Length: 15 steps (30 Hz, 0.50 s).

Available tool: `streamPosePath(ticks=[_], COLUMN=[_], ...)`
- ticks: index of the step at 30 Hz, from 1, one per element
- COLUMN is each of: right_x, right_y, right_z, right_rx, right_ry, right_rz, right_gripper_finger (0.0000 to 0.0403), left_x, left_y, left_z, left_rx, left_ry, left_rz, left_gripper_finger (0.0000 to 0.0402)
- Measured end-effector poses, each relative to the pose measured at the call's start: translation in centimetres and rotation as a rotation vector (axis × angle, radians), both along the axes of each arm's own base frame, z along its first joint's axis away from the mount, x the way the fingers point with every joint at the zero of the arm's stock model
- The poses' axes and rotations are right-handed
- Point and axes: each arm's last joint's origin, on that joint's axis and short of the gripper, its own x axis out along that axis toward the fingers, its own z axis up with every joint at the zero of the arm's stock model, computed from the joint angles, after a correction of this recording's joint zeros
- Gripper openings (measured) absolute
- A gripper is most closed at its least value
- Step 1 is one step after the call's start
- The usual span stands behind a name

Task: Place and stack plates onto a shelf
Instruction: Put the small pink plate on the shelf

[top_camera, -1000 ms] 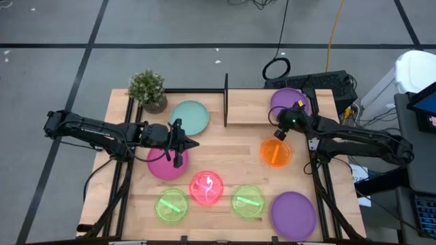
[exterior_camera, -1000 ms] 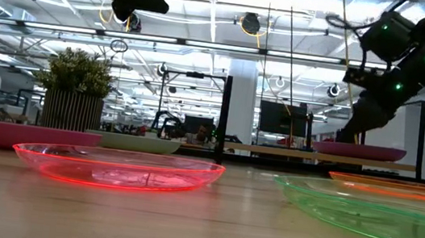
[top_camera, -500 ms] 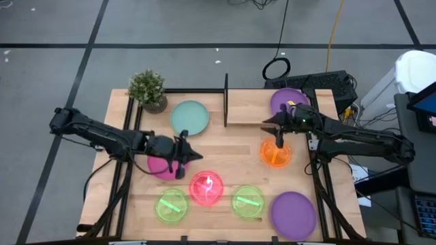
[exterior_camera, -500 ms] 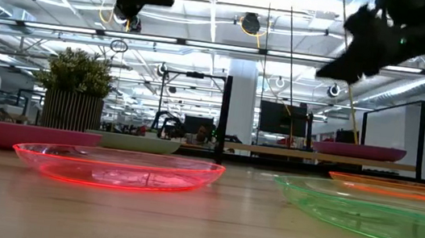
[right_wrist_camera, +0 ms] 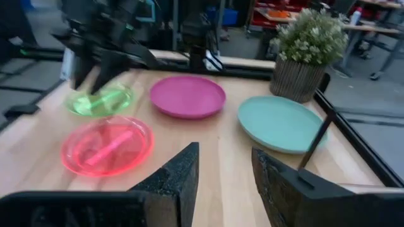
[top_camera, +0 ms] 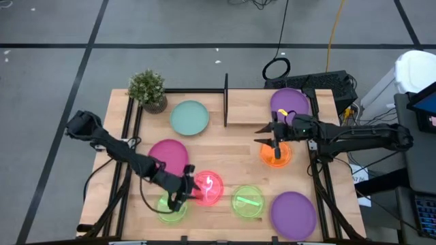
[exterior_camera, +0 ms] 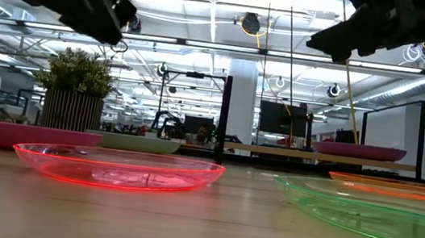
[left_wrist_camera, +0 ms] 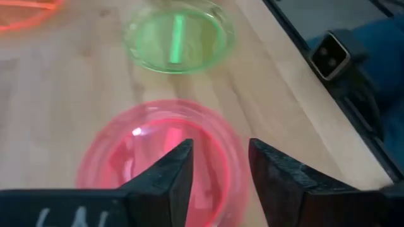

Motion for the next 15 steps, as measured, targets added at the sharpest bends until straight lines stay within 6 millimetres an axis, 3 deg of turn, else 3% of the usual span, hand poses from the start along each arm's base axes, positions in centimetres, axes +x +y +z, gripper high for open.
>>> streamPosePath(ticks=[7, 15], right_x=[0.5, 0.6], right_y=[0.5, 0.7], right_z=[-0.3, -0.3], right_rx=[-0.003, -0.007], right_ry=[0.013, -0.001], right_rz=[0.014, 0.026], right_gripper_finger=[0.0130, 0.0130], left_x=[1.1, 3.0], left_y=[-3.2, -5.3], left_z=[-1.1, -2.2], left_rx=[0.038, 0.117], left_ry=[0.095, 0.249], left_rz=[-0.052, -0.029], left_gripper_finger=[0.0170, 0.0170])
